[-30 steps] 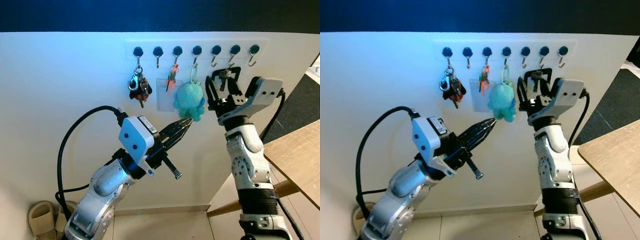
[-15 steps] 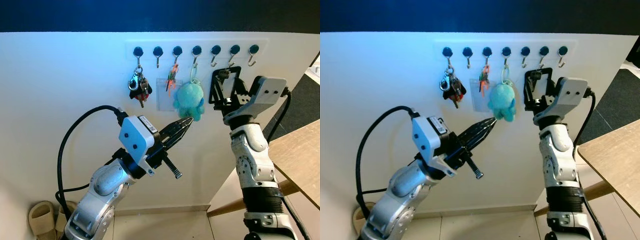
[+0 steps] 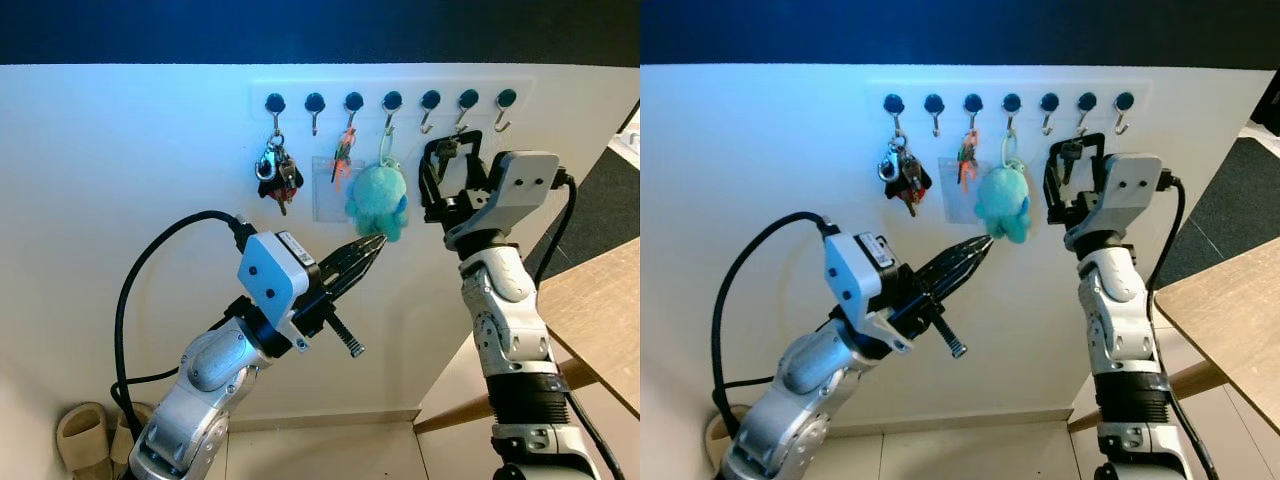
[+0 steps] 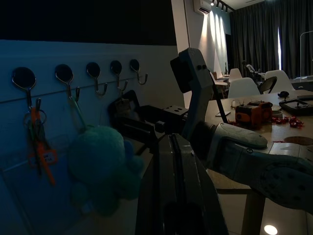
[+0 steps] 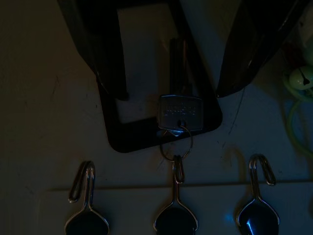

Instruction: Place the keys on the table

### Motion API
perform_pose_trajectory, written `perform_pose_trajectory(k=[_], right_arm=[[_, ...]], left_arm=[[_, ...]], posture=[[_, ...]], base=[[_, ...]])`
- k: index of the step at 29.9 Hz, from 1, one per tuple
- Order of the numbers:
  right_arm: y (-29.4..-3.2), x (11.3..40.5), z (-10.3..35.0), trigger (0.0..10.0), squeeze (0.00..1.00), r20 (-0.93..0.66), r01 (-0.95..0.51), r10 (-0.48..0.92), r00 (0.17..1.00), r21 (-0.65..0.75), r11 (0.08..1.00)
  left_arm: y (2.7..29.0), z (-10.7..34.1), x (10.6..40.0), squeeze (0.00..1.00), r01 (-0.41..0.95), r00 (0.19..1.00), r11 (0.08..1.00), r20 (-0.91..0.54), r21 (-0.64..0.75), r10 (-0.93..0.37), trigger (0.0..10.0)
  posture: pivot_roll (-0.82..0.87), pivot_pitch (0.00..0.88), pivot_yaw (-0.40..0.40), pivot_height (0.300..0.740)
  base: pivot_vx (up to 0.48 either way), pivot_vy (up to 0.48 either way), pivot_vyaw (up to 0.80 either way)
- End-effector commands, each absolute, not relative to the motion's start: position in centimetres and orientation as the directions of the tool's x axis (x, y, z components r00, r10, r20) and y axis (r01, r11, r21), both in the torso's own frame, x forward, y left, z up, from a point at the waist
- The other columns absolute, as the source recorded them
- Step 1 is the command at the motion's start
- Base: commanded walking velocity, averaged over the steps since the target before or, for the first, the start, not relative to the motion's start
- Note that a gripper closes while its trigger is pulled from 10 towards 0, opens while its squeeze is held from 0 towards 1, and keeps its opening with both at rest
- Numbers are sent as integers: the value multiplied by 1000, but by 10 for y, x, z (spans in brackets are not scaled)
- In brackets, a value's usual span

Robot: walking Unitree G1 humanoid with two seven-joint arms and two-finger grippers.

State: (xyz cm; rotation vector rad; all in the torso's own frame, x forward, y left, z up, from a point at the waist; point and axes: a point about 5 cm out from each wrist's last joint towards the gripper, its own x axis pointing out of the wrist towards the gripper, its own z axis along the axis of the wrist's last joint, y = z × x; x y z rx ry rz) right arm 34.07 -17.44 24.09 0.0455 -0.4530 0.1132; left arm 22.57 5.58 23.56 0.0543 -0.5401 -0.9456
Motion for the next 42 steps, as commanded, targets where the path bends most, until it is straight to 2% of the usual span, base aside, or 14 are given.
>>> perform_pose_trajectory(k=[1, 4, 15, 26, 30, 36, 42], right_arm=[[-174, 345, 237, 10000, 0, 409, -136, 115, 905, 22, 990], [-173, 347, 236, 10000, 0, 393, -151, 127, 911, 32, 988], [-171, 348, 235, 10000, 0, 380, -162, 137, 915, 35, 986], [-167, 349, 237, 10000, 0, 386, -189, 160, 908, 36, 981], [-164, 349, 241, 10000, 0, 407, -212, 178, 896, 40, 977], [-163, 349, 242, 10000, 0, 411, -219, 184, 893, 40, 975], [-155, 349, 247, 10000, 0, 432, -291, 248, 867, 35, 956]], left_arm=[[55, 235, 228, 0, 745, 479, 607, 410, 277, -776, 10000], [59, 234, 233, 0, 719, 520, 638, 395, 278, -758, 10000], [65, 232, 241, 0, 700, 552, 659, 376, 277, -744, 10000], [70, 215, 251, 0, 695, 614, 655, 231, 297, -755, 10000], [78, 203, 256, 0, 669, 668, 675, 145, 312, -730, 10000], [79, 203, 258, 0, 662, 676, 682, 145, 312, -723, 10000], [82, 205, 261, 0, 643, 695, 699, 145, 313, -705, 10000]], posture=[[15, 86, -42, 740], [15, 95, -42, 740], [13, 107, -40, 740], [13, 114, -34, 740], [14, 113, -34, 740], [14, 112, -35, 740], [13, 114, -35, 740]], base=[[0, 0, 0], [0, 0, 0], [0, 0, 0], [0, 0, 0], [0, 0, 0], [0, 0, 0], [0, 0, 0]])
